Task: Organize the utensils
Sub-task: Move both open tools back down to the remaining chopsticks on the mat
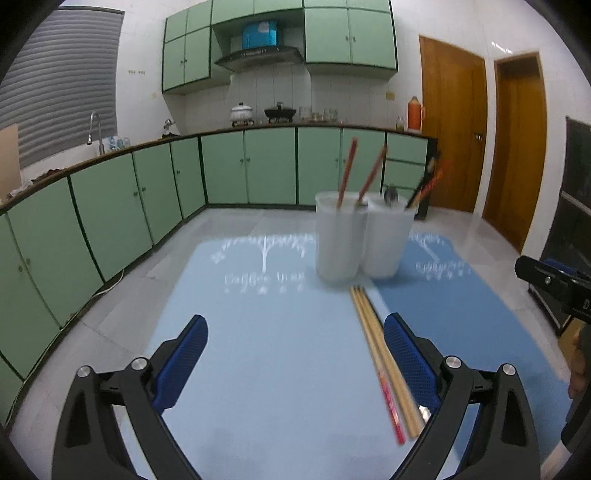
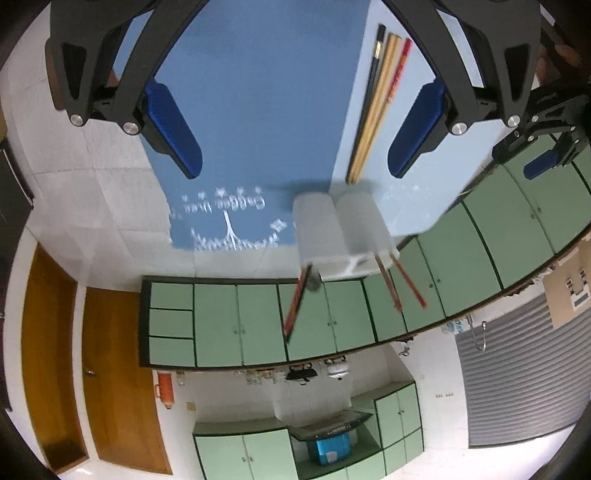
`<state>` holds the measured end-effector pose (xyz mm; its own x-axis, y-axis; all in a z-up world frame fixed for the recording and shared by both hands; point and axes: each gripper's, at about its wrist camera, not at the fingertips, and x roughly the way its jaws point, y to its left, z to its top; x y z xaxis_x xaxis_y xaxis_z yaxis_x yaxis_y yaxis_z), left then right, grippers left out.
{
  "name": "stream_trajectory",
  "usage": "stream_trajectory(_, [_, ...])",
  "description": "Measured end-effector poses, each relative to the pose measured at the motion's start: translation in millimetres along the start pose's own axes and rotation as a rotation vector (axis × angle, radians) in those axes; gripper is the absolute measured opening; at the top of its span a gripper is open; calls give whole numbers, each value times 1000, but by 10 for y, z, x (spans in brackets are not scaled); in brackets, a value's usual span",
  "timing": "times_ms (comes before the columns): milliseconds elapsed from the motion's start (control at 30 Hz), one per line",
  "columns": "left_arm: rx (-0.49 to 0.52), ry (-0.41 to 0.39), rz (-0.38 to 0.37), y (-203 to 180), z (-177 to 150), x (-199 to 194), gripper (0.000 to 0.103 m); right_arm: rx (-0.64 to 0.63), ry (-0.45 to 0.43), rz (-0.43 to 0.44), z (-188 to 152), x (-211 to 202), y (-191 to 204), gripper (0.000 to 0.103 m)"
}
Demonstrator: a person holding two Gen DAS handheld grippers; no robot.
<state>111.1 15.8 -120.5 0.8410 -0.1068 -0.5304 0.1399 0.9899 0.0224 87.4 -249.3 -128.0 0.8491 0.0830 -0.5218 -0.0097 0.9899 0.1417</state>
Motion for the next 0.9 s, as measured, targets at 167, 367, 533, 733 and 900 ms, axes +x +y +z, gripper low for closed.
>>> stream_trajectory(167, [19,52,-3,-56,-331,63,94,-27,14,-2,-325,35,149,97])
stream_trajectory(367, [-27,105,-7,5,-550,94,94,-39,79,7,-623,98,293,96])
stream_trajectory(533, [-37,131,9,100,-653,109,93,-63,120,12,-785,138,409,86])
stream_trajectory(733, [-47,168,16,192,-712,140,93,-97,182,35,-937,198,541,73])
stream_trajectory(900, [-45,177,13,199,-736,150,93,-106,216,40,-1027,235,619,65])
